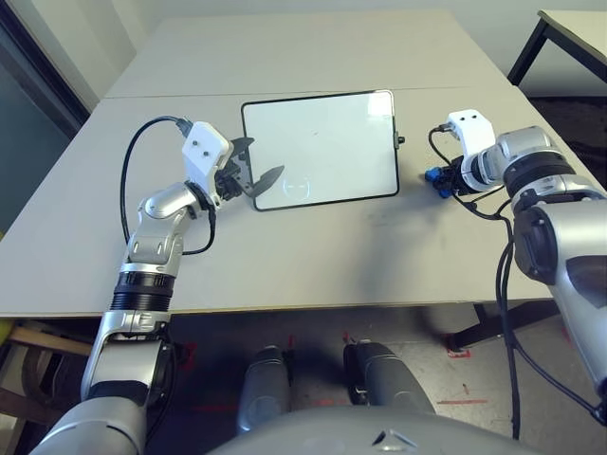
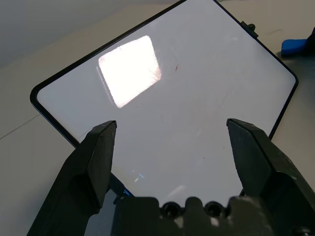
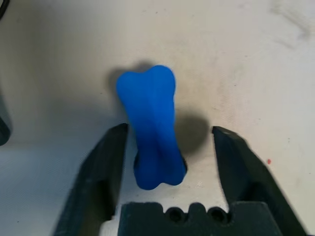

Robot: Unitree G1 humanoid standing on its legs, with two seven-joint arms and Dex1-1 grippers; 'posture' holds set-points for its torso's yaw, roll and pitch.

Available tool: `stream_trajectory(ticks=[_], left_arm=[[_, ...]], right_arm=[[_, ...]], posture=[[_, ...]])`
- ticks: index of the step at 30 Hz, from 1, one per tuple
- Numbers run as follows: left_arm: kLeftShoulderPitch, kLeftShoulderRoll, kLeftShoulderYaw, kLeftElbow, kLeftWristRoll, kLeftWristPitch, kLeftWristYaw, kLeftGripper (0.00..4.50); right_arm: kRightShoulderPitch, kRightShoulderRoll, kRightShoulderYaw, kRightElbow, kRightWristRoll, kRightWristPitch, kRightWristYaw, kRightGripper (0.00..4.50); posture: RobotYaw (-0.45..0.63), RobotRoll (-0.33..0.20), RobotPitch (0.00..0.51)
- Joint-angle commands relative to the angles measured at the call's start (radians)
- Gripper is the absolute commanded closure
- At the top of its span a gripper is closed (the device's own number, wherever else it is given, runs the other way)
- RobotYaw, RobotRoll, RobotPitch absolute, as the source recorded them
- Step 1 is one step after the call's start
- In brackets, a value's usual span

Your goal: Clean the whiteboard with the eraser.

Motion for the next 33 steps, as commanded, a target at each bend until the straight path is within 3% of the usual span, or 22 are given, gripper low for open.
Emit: stream_trajectory(ticks=[1, 8, 12, 22, 26, 33], left_arm=[[-0.015, 0.023, 0.034, -0.008, -0.016, 0.019, 0.000, 0.00], [-0.016, 0.055, 0.171, -0.032, -0.076, 0.067, 0.082, 0.00], [-0.002, 0.080, 0.259, -0.033, -0.102, 0.100, 0.140, 0.00], [-0.027, 0.144, 0.435, 0.176, -0.120, 0.101, 0.276, 0.00], [-0.039, 0.143, 0.462, 0.260, -0.130, 0.081, 0.288, 0.00], [-0.072, 0.147, 0.481, 0.391, -0.141, 0.044, 0.290, 0.00]], right_arm=[[-0.009, -0.026, -0.033, -0.032, 0.037, -0.097, -0.006, 0.03], [0.052, -0.072, -0.100, -0.113, 0.119, -0.320, 0.070, 0.03], [0.150, -0.093, -0.145, -0.179, 0.162, -0.501, 0.057, 0.03], [0.409, -0.094, -0.318, -0.294, 0.333, -0.821, 0.052, 0.03], [0.480, -0.093, -0.330, -0.300, 0.347, -0.897, 0.049, 0.03], [0.523, -0.089, -0.346, -0.292, 0.379, -0.967, 0.040, 0.03]], posture=[[-0.13, 0.000, 0.050], [-0.11, 0.000, 0.070], [-0.10, 0.000, 0.088], [-0.11, 0.000, 0.095], [-0.12, 0.000, 0.085], [-0.13, 0.000, 0.071]])
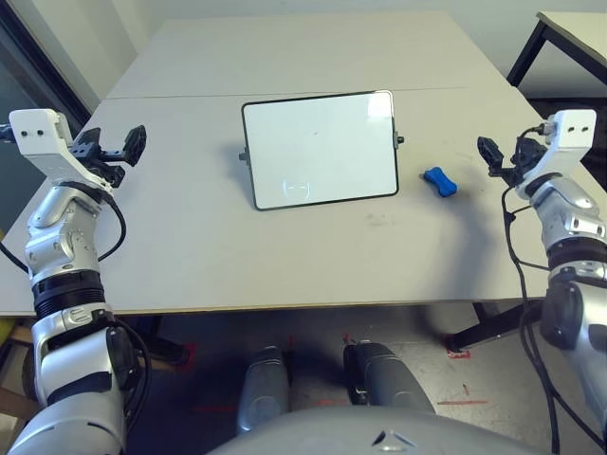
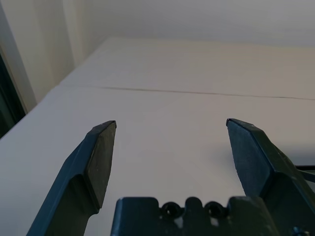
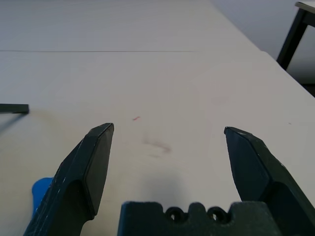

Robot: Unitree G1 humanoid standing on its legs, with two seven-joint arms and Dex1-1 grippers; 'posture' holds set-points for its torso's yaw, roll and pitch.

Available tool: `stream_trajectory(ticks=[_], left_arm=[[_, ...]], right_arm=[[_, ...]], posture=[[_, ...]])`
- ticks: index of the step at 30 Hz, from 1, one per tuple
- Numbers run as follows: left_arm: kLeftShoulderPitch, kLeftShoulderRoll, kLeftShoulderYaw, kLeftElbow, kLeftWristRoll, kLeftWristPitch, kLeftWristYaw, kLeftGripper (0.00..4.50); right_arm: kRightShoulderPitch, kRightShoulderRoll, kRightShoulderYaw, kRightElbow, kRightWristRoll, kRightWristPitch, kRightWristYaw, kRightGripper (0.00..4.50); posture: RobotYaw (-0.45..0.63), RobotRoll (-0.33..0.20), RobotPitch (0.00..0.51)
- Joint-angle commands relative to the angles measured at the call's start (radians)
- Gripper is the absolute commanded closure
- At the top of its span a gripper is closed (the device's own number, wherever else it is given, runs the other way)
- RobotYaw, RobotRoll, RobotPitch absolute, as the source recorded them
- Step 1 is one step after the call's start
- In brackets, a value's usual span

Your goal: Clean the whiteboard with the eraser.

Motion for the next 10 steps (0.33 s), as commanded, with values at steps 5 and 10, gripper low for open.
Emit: stream_trajectory(ticks=[5, 10], left_arm=[[-0.038, 0.012, 0.006, 0.083, -0.014, -0.027, -0.001, 0.00], [-0.036, 0.010, 0.002, 0.085, -0.013, -0.028, 0.003, 0.00]], right_arm=[[0.003, 0.011, -0.016, -0.001, 0.034, -0.054, -0.007, 0.03], [-0.003, 0.026, -0.006, -0.005, 0.037, -0.062, 0.001, 0.03]], posture=[[-0.14, 0.000, 0.063], [-0.12, 0.000, 0.055]])
